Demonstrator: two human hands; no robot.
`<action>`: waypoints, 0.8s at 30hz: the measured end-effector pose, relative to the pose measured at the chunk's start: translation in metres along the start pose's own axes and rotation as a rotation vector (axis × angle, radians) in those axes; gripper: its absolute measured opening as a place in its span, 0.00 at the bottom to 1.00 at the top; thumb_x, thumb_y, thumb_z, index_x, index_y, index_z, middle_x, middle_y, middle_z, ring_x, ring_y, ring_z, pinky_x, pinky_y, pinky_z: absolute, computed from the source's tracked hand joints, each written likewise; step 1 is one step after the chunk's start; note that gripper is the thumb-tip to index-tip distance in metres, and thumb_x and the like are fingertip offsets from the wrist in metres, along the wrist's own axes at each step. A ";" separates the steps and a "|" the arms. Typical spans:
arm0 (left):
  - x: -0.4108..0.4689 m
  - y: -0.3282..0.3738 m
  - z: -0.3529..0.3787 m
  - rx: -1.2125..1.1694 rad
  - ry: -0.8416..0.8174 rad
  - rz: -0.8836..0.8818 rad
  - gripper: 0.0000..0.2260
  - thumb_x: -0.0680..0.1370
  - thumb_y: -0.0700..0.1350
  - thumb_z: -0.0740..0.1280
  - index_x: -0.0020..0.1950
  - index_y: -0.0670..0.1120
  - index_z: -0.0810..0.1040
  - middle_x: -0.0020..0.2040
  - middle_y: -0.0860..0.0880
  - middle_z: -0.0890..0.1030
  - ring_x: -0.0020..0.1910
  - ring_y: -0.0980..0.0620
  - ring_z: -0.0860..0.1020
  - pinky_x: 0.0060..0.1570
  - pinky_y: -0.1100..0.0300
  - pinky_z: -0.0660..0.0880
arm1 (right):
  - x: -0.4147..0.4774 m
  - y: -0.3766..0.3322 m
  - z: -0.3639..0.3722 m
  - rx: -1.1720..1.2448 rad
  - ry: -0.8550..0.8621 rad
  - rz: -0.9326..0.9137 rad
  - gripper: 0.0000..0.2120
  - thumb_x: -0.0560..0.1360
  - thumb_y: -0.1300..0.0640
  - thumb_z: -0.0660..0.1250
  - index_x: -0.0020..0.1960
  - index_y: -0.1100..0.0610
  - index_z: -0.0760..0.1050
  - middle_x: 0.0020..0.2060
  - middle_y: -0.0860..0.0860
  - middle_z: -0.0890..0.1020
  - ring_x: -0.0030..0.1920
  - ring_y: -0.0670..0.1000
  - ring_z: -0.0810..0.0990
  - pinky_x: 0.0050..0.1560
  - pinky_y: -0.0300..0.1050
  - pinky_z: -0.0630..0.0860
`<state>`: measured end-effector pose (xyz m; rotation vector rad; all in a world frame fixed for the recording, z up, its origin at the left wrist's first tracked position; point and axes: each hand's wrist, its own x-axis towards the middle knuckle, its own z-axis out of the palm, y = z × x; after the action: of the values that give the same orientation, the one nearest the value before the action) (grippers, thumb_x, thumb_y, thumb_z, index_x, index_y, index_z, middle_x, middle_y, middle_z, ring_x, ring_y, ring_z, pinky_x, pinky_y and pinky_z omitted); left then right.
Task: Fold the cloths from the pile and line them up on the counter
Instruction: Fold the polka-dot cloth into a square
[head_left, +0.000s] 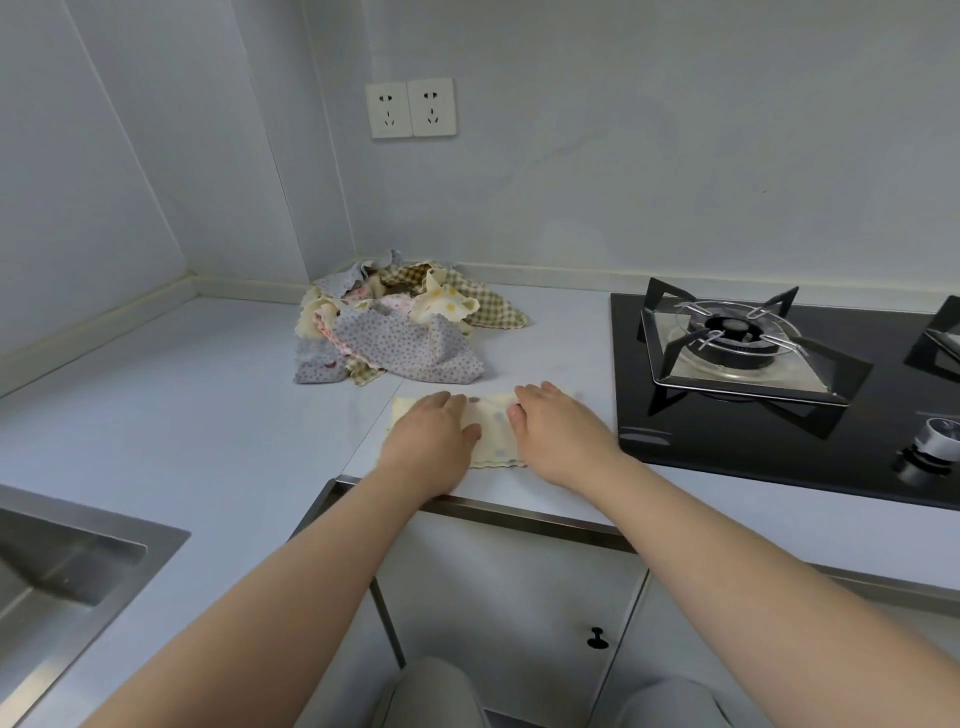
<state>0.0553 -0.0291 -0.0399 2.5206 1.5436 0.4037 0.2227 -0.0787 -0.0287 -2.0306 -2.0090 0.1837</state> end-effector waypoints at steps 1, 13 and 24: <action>0.001 -0.004 0.005 0.009 -0.043 -0.012 0.23 0.84 0.53 0.55 0.76 0.44 0.65 0.74 0.45 0.68 0.74 0.44 0.64 0.71 0.52 0.62 | 0.004 0.001 0.005 0.022 -0.059 0.040 0.24 0.85 0.49 0.47 0.75 0.60 0.63 0.73 0.55 0.69 0.75 0.56 0.62 0.71 0.50 0.63; 0.006 -0.027 0.011 0.038 -0.167 -0.063 0.26 0.86 0.53 0.45 0.82 0.45 0.46 0.82 0.47 0.46 0.81 0.46 0.43 0.78 0.49 0.42 | 0.016 -0.008 0.008 -0.170 -0.168 0.104 0.29 0.84 0.53 0.48 0.81 0.62 0.42 0.80 0.57 0.43 0.80 0.57 0.42 0.79 0.53 0.42; 0.003 -0.033 0.010 0.135 -0.190 -0.157 0.29 0.84 0.58 0.44 0.82 0.45 0.45 0.82 0.47 0.45 0.80 0.46 0.43 0.78 0.46 0.42 | 0.029 -0.011 0.028 -0.060 -0.187 0.024 0.30 0.85 0.44 0.41 0.81 0.60 0.45 0.81 0.54 0.47 0.80 0.52 0.44 0.79 0.49 0.44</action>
<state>0.0321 -0.0111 -0.0581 2.4270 1.7285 0.0388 0.2047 -0.0469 -0.0491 -2.1470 -2.1232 0.3338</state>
